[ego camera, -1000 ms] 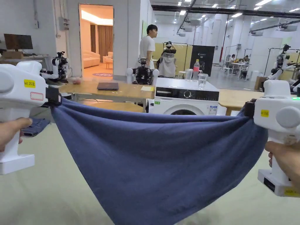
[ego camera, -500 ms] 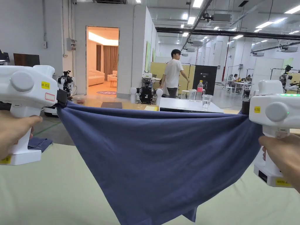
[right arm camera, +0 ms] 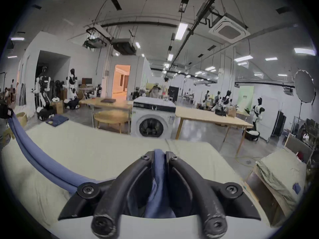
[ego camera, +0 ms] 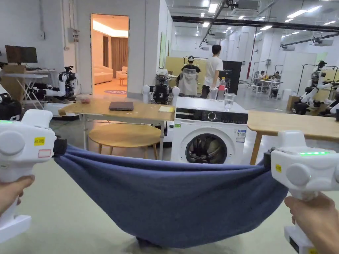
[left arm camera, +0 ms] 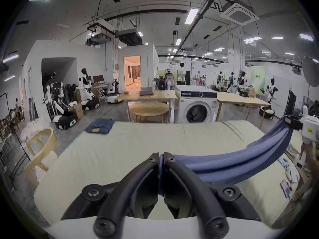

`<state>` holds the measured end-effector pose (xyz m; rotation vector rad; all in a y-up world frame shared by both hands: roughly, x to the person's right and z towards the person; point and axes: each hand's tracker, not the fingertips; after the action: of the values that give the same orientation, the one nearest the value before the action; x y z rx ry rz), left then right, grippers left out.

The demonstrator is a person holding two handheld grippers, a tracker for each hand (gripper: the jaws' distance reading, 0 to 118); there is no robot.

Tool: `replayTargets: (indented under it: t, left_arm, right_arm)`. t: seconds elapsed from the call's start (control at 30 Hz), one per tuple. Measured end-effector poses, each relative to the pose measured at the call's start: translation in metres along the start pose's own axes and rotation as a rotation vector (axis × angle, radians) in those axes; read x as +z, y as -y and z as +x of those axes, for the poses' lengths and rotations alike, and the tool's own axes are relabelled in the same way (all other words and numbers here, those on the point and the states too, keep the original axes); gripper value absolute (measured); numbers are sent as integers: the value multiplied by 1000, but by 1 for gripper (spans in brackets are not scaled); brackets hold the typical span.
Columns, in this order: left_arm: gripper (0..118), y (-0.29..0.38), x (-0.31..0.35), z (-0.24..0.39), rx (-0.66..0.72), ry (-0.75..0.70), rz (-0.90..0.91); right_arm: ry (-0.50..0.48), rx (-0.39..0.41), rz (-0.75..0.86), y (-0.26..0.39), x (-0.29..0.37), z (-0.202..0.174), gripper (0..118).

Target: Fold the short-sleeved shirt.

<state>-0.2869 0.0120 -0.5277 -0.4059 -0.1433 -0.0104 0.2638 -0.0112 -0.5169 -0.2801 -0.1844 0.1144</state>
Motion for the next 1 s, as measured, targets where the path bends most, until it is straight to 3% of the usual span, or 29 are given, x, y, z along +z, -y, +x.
replayTargets:
  t: [0.4, 0.6, 0.83, 0.93, 1.0]
  left_arm:
    - [0, 208, 78, -3, 95, 34, -135]
    - [0, 273, 111, 13, 115, 8, -219]
    - [0, 312, 96, 18, 98, 1, -356]
    - [0, 314, 93, 19, 105, 1, -372]
    - [11, 313, 86, 9, 102, -8, -374]
  right_arm:
    - [-46, 2, -162, 172, 103, -1, 10]
    - [-46, 7, -242, 226, 135, -6, 10]
    - [-51, 3, -316, 258, 138, -13, 12]
    - [-49, 8, -308, 254, 143, -15, 24]
    - [-25, 16, -276, 247, 148, -17, 45]
